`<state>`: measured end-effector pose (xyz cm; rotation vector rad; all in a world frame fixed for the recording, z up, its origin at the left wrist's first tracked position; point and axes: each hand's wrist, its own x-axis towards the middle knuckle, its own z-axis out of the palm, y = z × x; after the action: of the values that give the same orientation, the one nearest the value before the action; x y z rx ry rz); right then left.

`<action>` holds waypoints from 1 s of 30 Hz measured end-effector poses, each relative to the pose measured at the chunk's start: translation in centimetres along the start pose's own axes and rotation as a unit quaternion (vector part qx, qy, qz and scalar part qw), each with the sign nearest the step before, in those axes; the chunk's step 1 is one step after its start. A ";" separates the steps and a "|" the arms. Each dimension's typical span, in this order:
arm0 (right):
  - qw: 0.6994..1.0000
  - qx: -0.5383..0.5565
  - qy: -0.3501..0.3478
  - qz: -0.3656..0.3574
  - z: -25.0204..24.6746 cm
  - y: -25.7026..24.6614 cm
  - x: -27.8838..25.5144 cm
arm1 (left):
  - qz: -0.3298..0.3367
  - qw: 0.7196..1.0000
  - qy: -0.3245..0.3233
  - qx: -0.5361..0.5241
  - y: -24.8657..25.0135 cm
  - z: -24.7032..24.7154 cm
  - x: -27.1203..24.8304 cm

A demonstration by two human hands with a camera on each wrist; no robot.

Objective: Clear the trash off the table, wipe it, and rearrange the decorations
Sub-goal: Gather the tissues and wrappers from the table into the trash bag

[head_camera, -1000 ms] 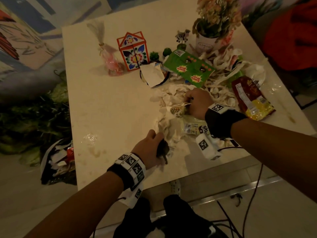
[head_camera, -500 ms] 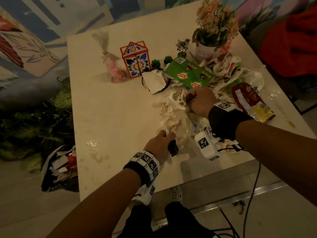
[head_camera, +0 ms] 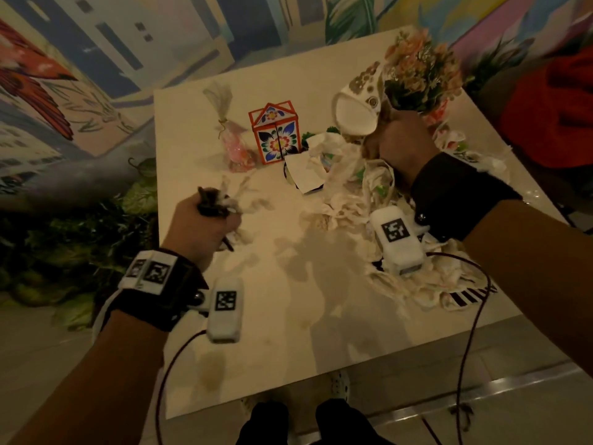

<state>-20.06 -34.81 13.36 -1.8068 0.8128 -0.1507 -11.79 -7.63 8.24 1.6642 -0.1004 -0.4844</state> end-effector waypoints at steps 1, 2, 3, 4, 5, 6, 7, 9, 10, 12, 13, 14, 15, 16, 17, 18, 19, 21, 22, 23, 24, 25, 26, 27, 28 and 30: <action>1.000 0.009 -0.002 -0.007 0.3 -0.7 0.0 | 0.010 1.000 0.004 -0.014 0.7 -0.6 0.2; 1.000 0.008 -0.006 -0.012 0.6 -1.2 0.1 | 0.018 0.999 0.010 -0.028 1.4 -1.2 0.3; 1.000 0.015 -0.008 -0.018 1.1 -1.6 0.1 | 0.021 0.999 0.020 -0.036 1.8 -1.7 0.4; 1.000 0.019 -0.016 -0.015 1.6 -1.9 0.1 | 0.021 0.999 0.026 -0.038 2.1 -2.1 0.5; 0.999 0.027 -0.023 -0.016 2.1 -2.1 0.3 | 0.019 0.999 0.028 -0.038 2.3 -2.5 0.5; 0.999 0.027 -0.032 -0.015 2.7 -2.3 0.3 | 0.016 0.999 0.026 -0.038 2.4 -2.8 0.4; 0.999 0.024 -0.035 -0.019 3.2 -2.6 0.3 | 0.015 0.999 0.024 -0.037 2.3 -3.1 0.3; 0.998 0.015 -0.052 -0.024 4.4 -3.0 0.3 | 0.012 0.999 0.034 -0.025 2.1 -3.8 0.1; 0.998 0.018 -0.058 -0.023 4.9 -3.1 0.3 | 0.010 0.999 0.042 -0.020 2.0 -4.3 -0.1; 0.997 0.034 -0.066 -0.021 6.0 -3.3 0.2 | 0.002 0.998 0.054 -0.008 1.7 -5.4 -0.3; 0.997 0.042 -0.068 -0.022 6.5 -3.4 0.3 | -0.002 0.998 0.060 0.004 1.6 -6.1 -0.4; 0.996 0.048 -0.075 -0.022 7.1 -3.5 0.3 | -0.007 0.998 0.066 0.021 1.5 -6.9 -0.5; 0.995 0.055 -0.080 -0.024 7.7 -3.5 0.3 | -0.012 0.996 0.075 0.037 1.4 -7.7 -0.6; 0.995 0.058 -0.083 -0.025 8.4 -3.7 0.3 | -0.015 0.995 0.085 0.053 1.5 -8.5 -0.7; 0.994 0.064 -0.085 -0.027 9.1 -3.9 0.2 | -0.020 0.993 0.098 0.068 1.3 -9.5 -0.8; 0.992 0.082 -0.093 -0.033 9.9 -4.1 0.1 | -0.024 0.990 0.114 0.079 1.3 -10.5 -1.0; 0.987 0.114 -0.102 -0.043 10.8 -4.2 0.0 | -0.030 0.987 0.133 0.088 1.1 -11.5 -1.0; 0.975 0.181 -0.118 -0.050 12.9 -4.4 -0.1 | -0.042 0.978 0.172 0.112 0.4 -14.1 -1.2; 0.974 0.186 -0.124 -0.041 14.1 -4.6 -0.2 | -0.048 0.974 0.184 0.124 0.0 -15.5 -1.2; 0.973 0.187 -0.130 -0.034 15.3 -4.7 -0.4 | -0.056 0.970 0.193 0.134 -0.6 -17.1 -1.1; 0.971 0.196 -0.134 -0.035 16.8 -4.7 -0.6 | -0.065 0.967 0.199 0.148 -1.0 -18.7 -1.0; 0.972 0.189 -0.137 -0.038 18.2 -4.7 -0.8 | -0.075 0.963 0.199 0.163 -1.7 -20.4 -0.8; 0.976 0.162 -0.138 -0.040 19.7 -4.7 -1.2 | -0.085 0.960 0.201 0.177 -2.3 -21.9 -0.6; 0.981 0.136 -0.132 -0.040 21.3 -4.8 -1.5 | -0.095 0.957 0.202 0.185 -3.2 -23.6 -0.3; 0.980 0.141 -0.131 -0.039 23.2 -4.8 -1.8 | -0.102 0.955 0.204 0.188 -4.1 -25.1 0.0; 0.973 0.183 -0.140 -0.033 27.1 -5.0 -2.5 | -0.121 0.950 0.213 0.196 -6.2 -28.0 0.5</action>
<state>-6.97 -11.16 7.68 -1.4648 0.4877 -0.0805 -2.31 19.19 4.23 2.1509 0.3510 -0.2866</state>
